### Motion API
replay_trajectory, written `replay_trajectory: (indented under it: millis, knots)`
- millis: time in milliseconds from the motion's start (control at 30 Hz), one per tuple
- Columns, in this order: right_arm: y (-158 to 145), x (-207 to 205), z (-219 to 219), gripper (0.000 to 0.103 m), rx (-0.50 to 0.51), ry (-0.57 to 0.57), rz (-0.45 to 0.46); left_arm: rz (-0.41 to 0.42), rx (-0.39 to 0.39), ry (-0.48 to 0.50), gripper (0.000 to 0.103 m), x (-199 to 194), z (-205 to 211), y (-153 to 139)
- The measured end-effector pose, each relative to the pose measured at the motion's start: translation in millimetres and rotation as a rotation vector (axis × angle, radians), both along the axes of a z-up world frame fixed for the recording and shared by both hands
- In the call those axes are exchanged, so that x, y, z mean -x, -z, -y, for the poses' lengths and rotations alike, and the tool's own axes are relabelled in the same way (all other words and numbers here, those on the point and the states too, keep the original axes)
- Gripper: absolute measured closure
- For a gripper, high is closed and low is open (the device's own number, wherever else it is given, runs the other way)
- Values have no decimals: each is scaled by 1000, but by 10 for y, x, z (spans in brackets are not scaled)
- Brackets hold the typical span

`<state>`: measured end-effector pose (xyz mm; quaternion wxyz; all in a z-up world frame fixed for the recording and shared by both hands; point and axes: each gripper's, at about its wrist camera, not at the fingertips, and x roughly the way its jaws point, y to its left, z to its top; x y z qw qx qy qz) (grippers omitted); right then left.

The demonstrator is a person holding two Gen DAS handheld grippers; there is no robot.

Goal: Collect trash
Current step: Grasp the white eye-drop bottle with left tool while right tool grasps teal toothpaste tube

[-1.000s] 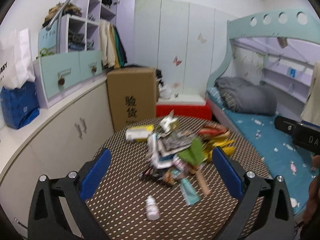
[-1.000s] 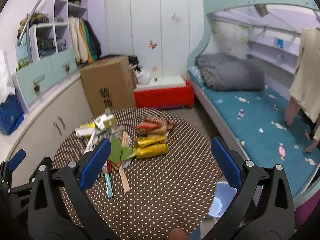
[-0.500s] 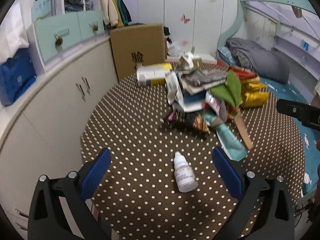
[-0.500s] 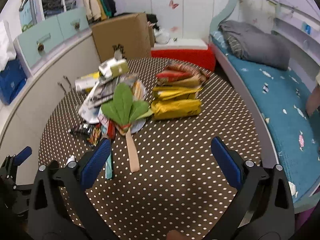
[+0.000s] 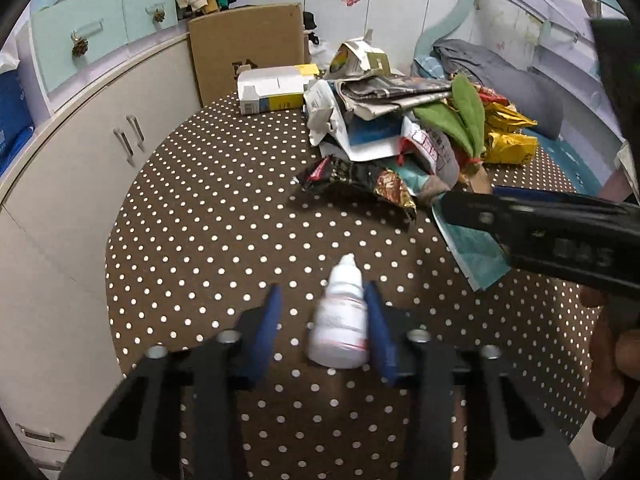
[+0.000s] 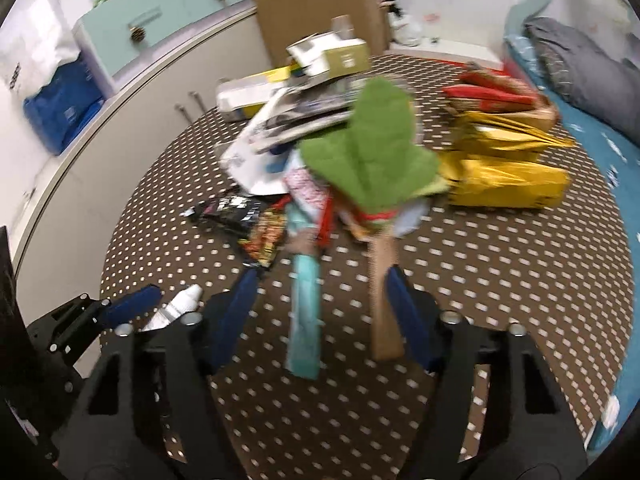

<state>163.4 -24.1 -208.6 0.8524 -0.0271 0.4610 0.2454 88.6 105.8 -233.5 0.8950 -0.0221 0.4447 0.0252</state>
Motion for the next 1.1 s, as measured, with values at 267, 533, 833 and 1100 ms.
replay_trajectory:
  millis: [267, 533, 833, 1100]
  knots:
    - [115, -46, -160, 88, 92, -37, 59, -2, 28, -25, 76, -20, -86, -24]
    - [40, 232, 298, 89, -84, -50, -39, 27, 47, -19, 79, -30, -27, -169]
    - [-172, 492, 860, 89, -167, 9, -18, 74, 59, 44, 79, -43, 288, -376]
    - [25, 431, 863, 78, -118, -10, -65, 61, 49, 83, 79, -110, 535, -370]
